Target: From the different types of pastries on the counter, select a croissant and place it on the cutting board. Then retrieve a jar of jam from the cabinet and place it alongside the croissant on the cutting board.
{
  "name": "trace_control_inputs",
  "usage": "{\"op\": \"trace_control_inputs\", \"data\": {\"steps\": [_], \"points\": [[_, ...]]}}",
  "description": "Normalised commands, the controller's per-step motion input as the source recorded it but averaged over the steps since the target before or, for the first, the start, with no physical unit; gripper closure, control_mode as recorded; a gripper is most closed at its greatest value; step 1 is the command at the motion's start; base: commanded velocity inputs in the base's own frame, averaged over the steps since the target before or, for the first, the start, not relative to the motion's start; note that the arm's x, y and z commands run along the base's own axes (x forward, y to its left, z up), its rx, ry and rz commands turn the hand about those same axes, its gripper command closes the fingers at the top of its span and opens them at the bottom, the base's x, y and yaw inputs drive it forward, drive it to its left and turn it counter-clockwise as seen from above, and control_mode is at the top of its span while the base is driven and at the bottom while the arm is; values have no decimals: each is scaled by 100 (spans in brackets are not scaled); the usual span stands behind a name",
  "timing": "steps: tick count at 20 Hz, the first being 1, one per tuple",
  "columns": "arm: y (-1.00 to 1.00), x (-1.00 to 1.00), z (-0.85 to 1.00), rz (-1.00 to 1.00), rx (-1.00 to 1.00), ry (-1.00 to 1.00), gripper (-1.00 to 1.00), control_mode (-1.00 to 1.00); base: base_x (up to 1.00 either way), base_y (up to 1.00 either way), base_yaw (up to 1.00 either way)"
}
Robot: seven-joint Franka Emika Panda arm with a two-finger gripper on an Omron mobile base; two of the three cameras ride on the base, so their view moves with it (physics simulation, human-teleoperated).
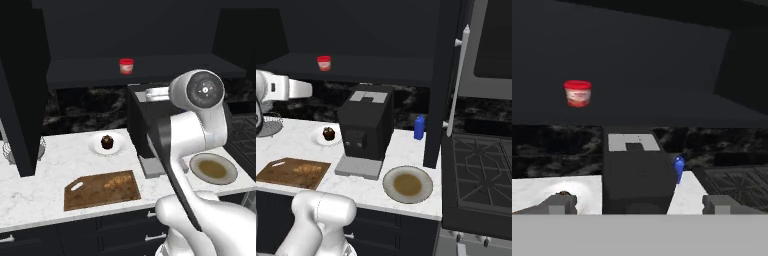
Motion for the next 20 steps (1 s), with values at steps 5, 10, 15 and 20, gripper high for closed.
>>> {"op": "trace_control_inputs", "data": {"steps": [5, 10, 15, 20], "points": [[-11, 4, 94, 0, 29, 4, -100, -100, 0, 0, 0], [-2, 0, 34, 0, 31, 0, -100, -100, 0, 0, 0], [0, 11, -1, 1, 18, -1, -100, -100, 0, 0, 0], [0, 35, -22, 7, 4, -1, -100, -100, 0, 0, 0]]}}
